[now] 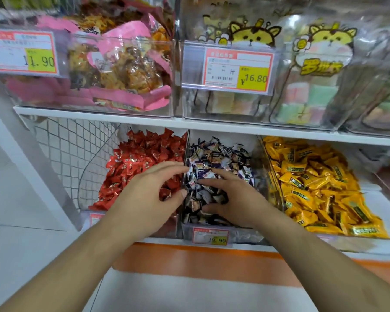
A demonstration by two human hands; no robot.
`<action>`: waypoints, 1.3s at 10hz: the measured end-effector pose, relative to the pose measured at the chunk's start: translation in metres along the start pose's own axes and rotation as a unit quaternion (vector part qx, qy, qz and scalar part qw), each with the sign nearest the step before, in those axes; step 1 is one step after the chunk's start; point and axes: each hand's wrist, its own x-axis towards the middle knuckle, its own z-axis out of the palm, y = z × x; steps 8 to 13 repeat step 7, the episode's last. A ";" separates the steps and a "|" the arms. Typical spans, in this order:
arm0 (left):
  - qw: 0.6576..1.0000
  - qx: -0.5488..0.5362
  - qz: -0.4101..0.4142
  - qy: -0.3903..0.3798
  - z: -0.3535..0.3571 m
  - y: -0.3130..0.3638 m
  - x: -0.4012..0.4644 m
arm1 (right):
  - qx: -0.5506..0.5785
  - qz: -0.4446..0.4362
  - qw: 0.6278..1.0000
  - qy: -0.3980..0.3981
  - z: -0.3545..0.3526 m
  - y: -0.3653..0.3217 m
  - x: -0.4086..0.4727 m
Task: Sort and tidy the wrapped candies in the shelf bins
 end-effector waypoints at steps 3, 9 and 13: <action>1.000 -0.004 0.014 0.007 0.003 -0.003 0.002 | -0.032 0.055 0.987 0.145 -0.004 0.012 0.011; 1.000 0.008 0.000 0.004 -0.001 0.003 0.000 | -0.047 0.012 0.988 0.150 -0.041 -0.012 -0.022; 1.000 0.008 0.000 0.004 -0.001 0.003 0.000 | -0.047 0.012 0.988 0.150 -0.041 -0.012 -0.022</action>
